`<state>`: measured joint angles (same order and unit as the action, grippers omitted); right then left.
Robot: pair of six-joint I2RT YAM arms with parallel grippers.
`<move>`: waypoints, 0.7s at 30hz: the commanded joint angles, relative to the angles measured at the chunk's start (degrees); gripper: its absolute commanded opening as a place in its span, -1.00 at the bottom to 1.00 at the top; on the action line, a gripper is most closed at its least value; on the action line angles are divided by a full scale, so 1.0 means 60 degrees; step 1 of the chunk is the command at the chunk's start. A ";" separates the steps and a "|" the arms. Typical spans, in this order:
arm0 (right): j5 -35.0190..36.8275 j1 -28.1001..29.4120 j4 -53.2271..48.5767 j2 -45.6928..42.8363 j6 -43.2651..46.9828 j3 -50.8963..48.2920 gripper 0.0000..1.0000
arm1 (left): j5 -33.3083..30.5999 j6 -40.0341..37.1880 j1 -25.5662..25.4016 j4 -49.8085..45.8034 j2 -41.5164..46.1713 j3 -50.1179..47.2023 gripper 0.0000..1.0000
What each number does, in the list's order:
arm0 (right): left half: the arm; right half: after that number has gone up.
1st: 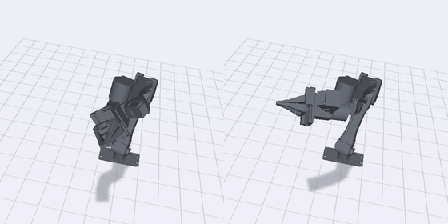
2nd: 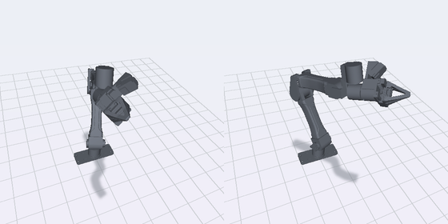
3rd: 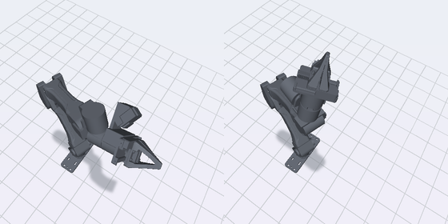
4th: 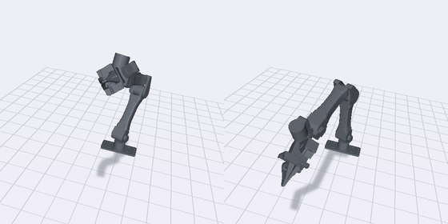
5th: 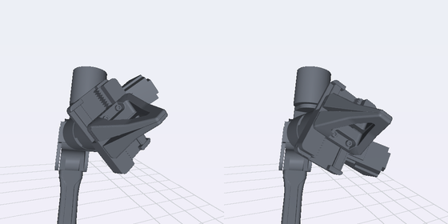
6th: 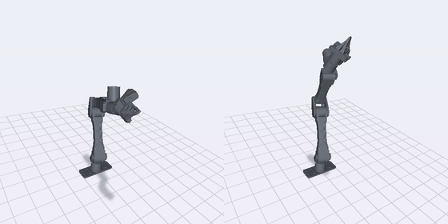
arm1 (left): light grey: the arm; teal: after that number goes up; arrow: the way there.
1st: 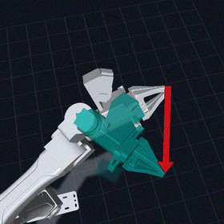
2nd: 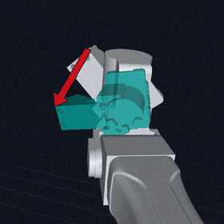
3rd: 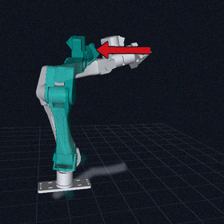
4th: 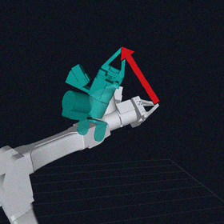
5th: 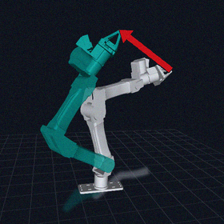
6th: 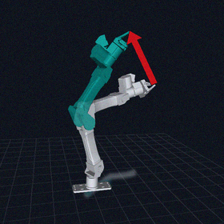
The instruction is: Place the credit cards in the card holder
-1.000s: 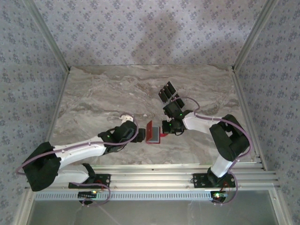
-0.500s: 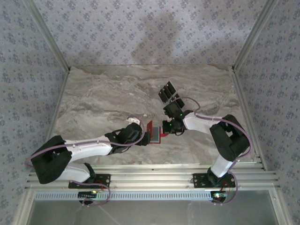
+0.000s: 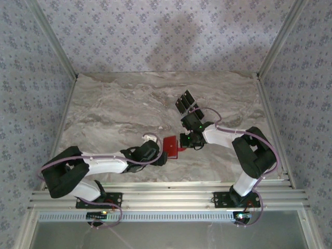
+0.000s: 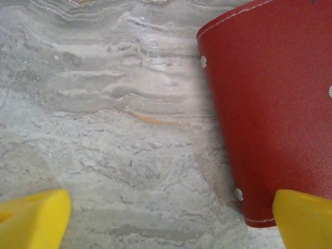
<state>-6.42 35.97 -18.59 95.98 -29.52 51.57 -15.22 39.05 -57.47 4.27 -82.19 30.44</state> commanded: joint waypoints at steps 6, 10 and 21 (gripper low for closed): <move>0.0074 -0.0078 -0.0301 -0.0234 0.0086 -0.0048 -0.87 | -0.0040 0.0014 -0.0085 -0.0024 -0.0484 0.0120 1.00; 0.0058 -0.0071 -0.0382 -0.0385 0.0090 -0.0024 -0.66 | -0.0323 -0.0162 -0.0215 -0.0614 -0.0611 0.0456 0.99; 0.0116 -0.0106 -0.0694 -0.0712 0.0210 0.0108 -0.53 | -0.1447 -0.0707 -0.0675 -0.2729 -0.1338 0.1826 1.00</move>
<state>-6.39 35.75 -20.21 92.64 -29.08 51.57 -21.67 36.34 -60.95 -6.39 -88.71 39.90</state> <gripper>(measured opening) 0.231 0.997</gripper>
